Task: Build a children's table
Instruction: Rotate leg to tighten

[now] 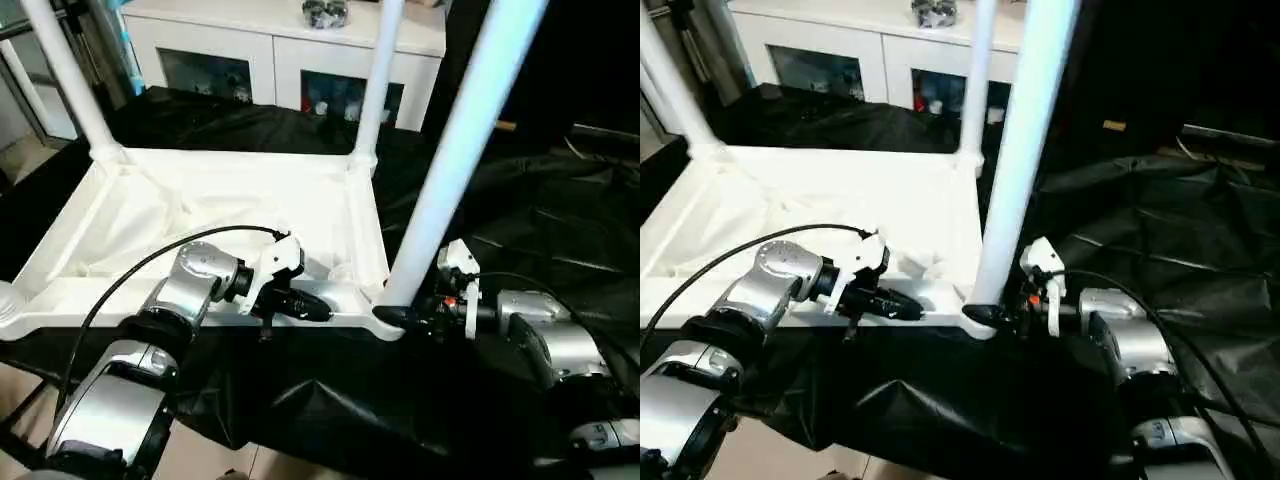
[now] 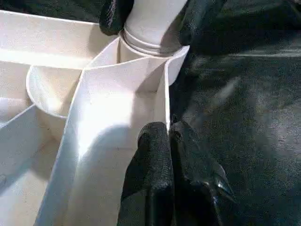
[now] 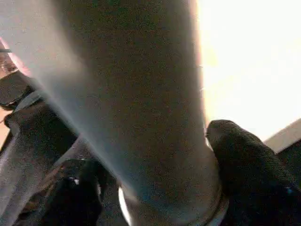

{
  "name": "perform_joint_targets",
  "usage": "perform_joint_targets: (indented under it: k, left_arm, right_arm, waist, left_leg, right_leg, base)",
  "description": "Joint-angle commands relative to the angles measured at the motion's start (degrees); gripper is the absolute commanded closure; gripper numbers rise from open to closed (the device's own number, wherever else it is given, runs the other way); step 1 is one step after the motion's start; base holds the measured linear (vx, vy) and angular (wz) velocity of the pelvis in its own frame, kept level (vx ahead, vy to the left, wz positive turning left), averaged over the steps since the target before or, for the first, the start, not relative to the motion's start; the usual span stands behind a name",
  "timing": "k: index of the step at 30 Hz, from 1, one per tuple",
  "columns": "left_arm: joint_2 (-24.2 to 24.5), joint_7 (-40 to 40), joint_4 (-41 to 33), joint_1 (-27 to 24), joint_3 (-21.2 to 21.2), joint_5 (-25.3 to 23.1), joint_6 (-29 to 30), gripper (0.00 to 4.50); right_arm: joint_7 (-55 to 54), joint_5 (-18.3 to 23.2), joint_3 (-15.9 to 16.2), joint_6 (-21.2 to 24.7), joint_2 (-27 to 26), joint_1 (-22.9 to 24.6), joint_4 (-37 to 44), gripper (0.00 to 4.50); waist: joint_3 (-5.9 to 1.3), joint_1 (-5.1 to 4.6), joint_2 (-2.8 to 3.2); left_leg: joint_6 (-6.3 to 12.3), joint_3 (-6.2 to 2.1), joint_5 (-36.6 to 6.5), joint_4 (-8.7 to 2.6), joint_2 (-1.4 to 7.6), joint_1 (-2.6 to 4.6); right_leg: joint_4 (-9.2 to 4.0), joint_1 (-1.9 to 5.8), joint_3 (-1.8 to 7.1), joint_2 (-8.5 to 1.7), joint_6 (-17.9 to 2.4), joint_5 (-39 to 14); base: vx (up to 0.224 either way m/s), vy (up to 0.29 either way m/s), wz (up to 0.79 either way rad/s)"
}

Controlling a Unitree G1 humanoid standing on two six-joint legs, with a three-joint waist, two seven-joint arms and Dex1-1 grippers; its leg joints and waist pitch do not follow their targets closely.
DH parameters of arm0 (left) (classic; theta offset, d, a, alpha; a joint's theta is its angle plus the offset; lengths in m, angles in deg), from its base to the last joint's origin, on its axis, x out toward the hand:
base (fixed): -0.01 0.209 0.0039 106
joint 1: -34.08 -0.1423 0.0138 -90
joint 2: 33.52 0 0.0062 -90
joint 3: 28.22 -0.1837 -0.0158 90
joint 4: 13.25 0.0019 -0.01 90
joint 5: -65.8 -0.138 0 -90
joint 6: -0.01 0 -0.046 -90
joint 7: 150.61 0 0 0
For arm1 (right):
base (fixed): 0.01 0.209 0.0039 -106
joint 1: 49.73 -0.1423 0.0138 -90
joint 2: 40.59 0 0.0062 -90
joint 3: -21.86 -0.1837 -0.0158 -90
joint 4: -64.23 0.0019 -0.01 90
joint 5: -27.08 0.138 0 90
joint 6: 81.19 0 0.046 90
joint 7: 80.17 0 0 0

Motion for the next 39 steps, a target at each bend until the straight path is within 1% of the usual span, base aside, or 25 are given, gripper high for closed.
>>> perform_joint_targets:
  k: [1, 3, 5, 7, 8, 9, 11, 12, 13, 14, 15, 16, 17, 19, 20, 23, 24, 25, 27, 28, 30, 33, 36, 38, 39]
  left_arm:
    - [-1.31, -1.40, -2.69, 0.45, -0.79, 1.42, -0.61, 4.50]
    - [-1.42, -0.64, -2.47, 0.55, -0.78, 1.30, -0.90, 4.50]
    - [-1.63, 0.41, -2.20, 0.72, -0.66, 1.09, -1.23, 4.50]
    - [-2.40, 3.96, -1.26, 1.37, -0.05, 0.57, -1.20, 4.50]
    - [-2.98, 6.64, -0.56, 1.86, 0.51, 0.34, -1.06, 4.50]
    - [-3.48, 8.59, -0.02, 2.24, 0.96, 0.24, -0.87, 4.50]
    - [-4.58, 12.41, 0.86, 2.92, 1.69, 0.00, -0.70, 4.50]
    - [-5.07, 13.97, 1.15, 3.18, 1.93, -0.13, -0.72, 4.50]
    - [-5.92, 16.22, 1.56, 3.56, 2.25, -0.28, -0.70, 4.50]
    - [-5.92, 16.22, 1.56, 3.56, 2.25, -0.28, -0.70, 4.50]
    - [-7.36, 19.73, 2.21, 4.12, 2.61, -0.56, -0.64, 4.50]
    - [-8.12, 21.32, 2.49, 4.35, 2.67, -0.74, -0.55, 4.50]
    - [-9.71, 24.23, 2.82, 4.65, 2.63, -1.11, -0.29, 4.50]
    - [-10.49, 25.50, 2.87, 4.72, 2.58, -1.26, -0.14, 4.50]
    - [-11.26, 26.44, 2.85, 4.70, 2.43, -1.26, 0.03, 4.50]
    - [-13.41, 28.40, 2.77, 4.45, 1.89, -1.42, 0.03, 4.50]
    - [-13.77, 28.62, 2.75, 4.37, 1.78, -1.48, -0.05, 4.50]
    - [-14.01, 28.33, 2.74, 4.30, 1.67, -1.48, -0.07, 4.50]
    - [-14.12, 27.97, 2.77, 4.24, 1.58, -1.48, -0.17, 4.50]
    - [-13.96, 27.46, 2.93, 4.21, 1.54, -1.51, -0.48, 4.50]
    - [-13.03, 25.05, 2.58, 3.92, 1.27, -1.33, -1.16, 4.50]
    - [-11.91, 21.62, 1.90, 3.47, 1.09, -0.70, -1.64, 4.50]
    - [-10.00, 16.57, 0.87, 2.85, 0.69, 0.02, -1.73, 4.50]
    - [-9.32, 14.97, 0.60, 2.69, 0.58, 0.14, -1.77, 4.50]
    - [-8.69, 13.57, 0.42, 2.58, 0.44, 0.21, -1.86, 4.50]
  right_arm:
    - [1.23, -0.65, 3.30, 2.44, -0.79, 1.63, -0.14, 1.60]
    - [0.86, -0.47, 3.19, 2.60, -1.05, 1.76, 0.11, 1.71]
    - [0.20, -0.48, 2.94, 2.70, -1.34, 1.87, 0.28, 1.75]
    - [-2.66, 0.08, 1.46, 2.88, -2.83, 1.96, 0.06, 1.81]
    - [-5.33, -0.07, 0.63, 2.59, -3.86, 1.65, -0.89, 1.83]
    - [-7.52, -0.32, 0.04, 2.14, -4.67, 1.40, -1.69, 1.84]
    - [-13.40, -1.32, -1.17, 1.57, -6.58, 0.64, -3.93, 1.86]
    - [-16.40, -1.85, -1.74, 1.46, -7.51, 0.23, -5.09, 1.87]
    - [-21.11, -2.58, -2.73, 0.52, -8.88, -0.52, -7.15, 1.87]
    - [-21.11, -2.58, -2.73, 0.52, -8.88, -0.52, -7.15, 1.88]
    - [-27.54, -2.66, -4.65, 0.30, -11.00, -1.88, -10.31, 1.90]
    - [-29.96, -2.07, -5.78, 0.52, -12.10, -2.56, -11.66, 1.91]
    - [-34.28, -0.84, -7.84, 0.85, -14.24, -3.84, -13.76, 1.91]
    - [-36.40, -0.52, -8.59, 0.70, -15.18, -4.42, -14.58, 1.91]
    - [-37.88, -0.73, -8.77, 0.35, -16.03, -4.77, -15.02, 1.91]
    - [-39.27, -3.12, -7.04, -2.94, -18.25, -5.06, -15.79, 1.91]
    - [-39.09, -3.46, -6.73, -3.47, -18.67, -5.13, -16.00, 1.24]
    - [-38.61, -3.48, -6.55, -3.80, -18.91, -5.32, -16.36, 1.24]
    - [-37.89, -3.45, -6.39, -4.06, -19.01, -5.52, -16.64, 1.24]
    - [-36.82, -3.61, -6.23, -4.24, -18.90, -5.81, -16.90, 1.14]
    - [-34.35, -4.44, -4.98, -4.65, -17.63, -5.66, -16.08, 0.77]
    - [-29.93, -4.33, -3.72, -4.22, -15.85, -5.02, -14.05, 0.76]
    - [-21.08, -3.07, -2.21, -3.68, -12.46, -3.76, -10.44, 0.76]
    - [-18.02, -2.47, -1.67, -3.23, -11.15, -3.23, -8.99, 0.76]
    - [-15.48, -2.08, -1.09, -2.95, -9.88, -2.64, -7.63, 0.76]
  waist:
    - [-3.22, 0.18, 0.01]
    - [-3.23, 0.29, -0.03]
    - [-3.26, 0.36, 0.14]
    - [-3.17, 0.46, 0.10]
    - [-3.15, 0.47, 0.22]
    - [-3.07, 0.44, 0.06]
    - [-3.02, 0.33, 0.11]
    - [-3.01, 0.29, 0.15]
    - [-2.91, -0.07, 0.00]
    - [-2.90, -0.36, 0.07]
    - [-2.91, -0.51, 0.05]
    - [-2.93, -1.08, 0.11]
    - [-2.91, -1.30, 0.07]
    - [-2.96, -1.51, 0.10]
    - [-2.93, -1.54, 0.07]
    - [-3.02, -1.67, 0.07]
    - [-3.04, -1.69, 0.08]
    - [-3.07, -1.82, 0.33]
    - [-3.00, -1.91, 0.28]
    - [-2.97, -1.99, 0.24]
    - [-3.00, -2.09, 0.26]
    - [-3.10, -2.05, 0.25]
    - [-3.45, -1.95, 0.29]
    - [-3.69, -1.49, 0.41]
    - [-3.68, -1.54, 0.33]
  left_leg:
    - [2.69, 0.05, -13.11, -3.50, 0.71, 0.92]
    - [2.55, 0.07, -13.08, -3.48, 0.68, 0.96]
    - [2.34, 0.05, -13.04, -3.47, 0.69, 0.94]
    - [2.11, 0.08, -13.50, -3.51, 0.67, 0.99]
    - [1.56, 0.08, -14.17, -3.55, 0.69, 1.03]
    - [1.29, 0.06, -14.59, -3.61, 0.64, 1.09]
    - [0.24, -0.04, -16.05, -3.72, 0.53, 1.20]
    - [-0.07, -0.12, -16.39, -3.80, 0.53, 1.28]
    - [-0.50, -0.34, -16.81, -4.01, 0.41, 1.01]
    - [-0.82, -0.32, -17.74, -4.00, 0.37, 1.21]
    - [-0.98, -0.42, -17.93, -4.02, 0.35, 1.26]
    - [-1.12, -0.42, -18.22, -4.04, 0.28, 1.14]
    - [-1.22, -0.46, -18.60, -4.03, 0.24, 1.20]
    - [-1.08, -0.49, -18.53, -4.00, 0.21, 1.19]
    - [-0.75, -0.45, -18.22, -4.00, 0.21, 1.10]
    - [-0.21, -0.41, -17.59, -3.93, 0.16, 0.94]
    - [-0.10, -0.41, -17.54, -3.93, 0.17, 0.92]
    - [-0.02, -0.40, -17.42, -3.93, 0.18, 0.92]
    - [0.27, -0.39, -17.81, -3.96, 0.15, 0.90]
    - [0.36, -0.44, -18.24, -4.03, 0.18, 0.89]
    - [0.42, -0.48, -18.59, -4.04, 0.18, 0.89]
    - [0.94, -0.44, -17.99, -3.93, 0.21, 0.86]
    - [2.06, -0.39, -13.97, -3.64, 0.26, 0.53]
    - [3.87, -0.08, -9.95, -3.12, 0.36, 0.51]
    - [4.37, -0.04, -9.19, -3.06, 0.34, 0.44]
  right_leg:
    - [-3.41, 2.62, 1.34, -2.11, -15.08, -7.02]
    - [-3.35, 2.61, 1.34, -2.06, -15.10, -6.67]
    - [-3.30, 2.60, 1.34, -2.08, -15.09, -6.34]
    - [-3.42, 2.52, 1.37, -2.09, -14.91, -6.93]
    - [-3.47, 2.43, 1.41, -2.11, -14.60, -8.00]
    - [-3.61, 2.36, 1.39, -2.12, -14.36, -8.98]
    - [-4.02, 2.14, 1.45, -2.25, -13.12, -13.09]
    - [-4.10, 2.06, 1.45, -2.29, -12.86, -13.93]
    - [-4.23, 2.27, 1.39, -2.23, -11.99, -15.48]
    - [-4.47, 1.96, 1.46, -2.33, -11.48, -16.93]
    - [-4.56, 1.95, 1.45, -2.34, -11.26, -17.48]
    - [-4.59, 1.86, 1.51, -2.24, -11.29, -17.55]
    - [-4.67, 1.82, 1.49, -2.22, -11.05, -18.23]
    - [-4.81, 1.80, 1.46, -2.19, -10.79, -18.46]
    - [-4.82, 1.86, 1.48, -2.15, -10.73, -17.83]
    - [-4.68, 1.95, 1.46, -2.09, -10.83, -15.97]
    - [-4.68, 1.97, 1.46, -2.11, -10.89, -15.71]
    - [-4.64, 2.00, 1.45, -2.02, -11.15, -14.82]
    - [-4.62, 2.04, 1.47, -1.95, -11.48, -14.49]
    - [-4.66, 2.06, 1.43, -1.97, -11.44, -14.89]
    - [-4.70, 2.06, 1.43, -2.01, -11.45, -15.22]
    - [-4.57, 2.24, 1.43, -2.01, -11.87, -13.54]
    - [-3.71, 2.79, 1.45, -1.98, -13.46, -6.82]
    - [-2.72, 3.11, 1.24, -1.66, -15.87, 1.79]
    - [-2.59, 3.18, 1.20, -1.63, -16.38, 3.33]
  base:
    - [0.000, 0.000, 0.00]
    - [0.000, 0.000, 0.00]
    - [0.000, 0.000, 0.00]
    - [0.000, 0.000, 0.00]
    - [0.000, 0.000, 0.00]
    - [0.000, 0.000, 0.00]
    - [0.000, 0.000, 0.00]
    - [0.000, 0.000, 0.00]
    - [0.000, 0.000, 0.00]
    - [0.000, 0.000, 0.00]
    - [0.000, 0.000, 0.00]
    - [0.000, 0.000, 0.00]
    - [0.000, 0.000, 0.00]
    - [0.000, 0.000, 0.00]
    - [0.000, 0.000, 0.00]
    - [0.000, 0.000, 0.00]
    - [0.000, 0.000, 0.00]
    - [0.000, 0.000, 0.00]
    - [0.000, 0.000, 0.00]
    - [0.000, 0.000, 0.00]
    - [0.000, 0.000, 0.00]
    - [0.000, 0.000, 0.00]
    - [0.000, 0.000, 0.00]
    - [0.000, 0.000, 0.00]
    - [0.000, 0.000, 0.00]
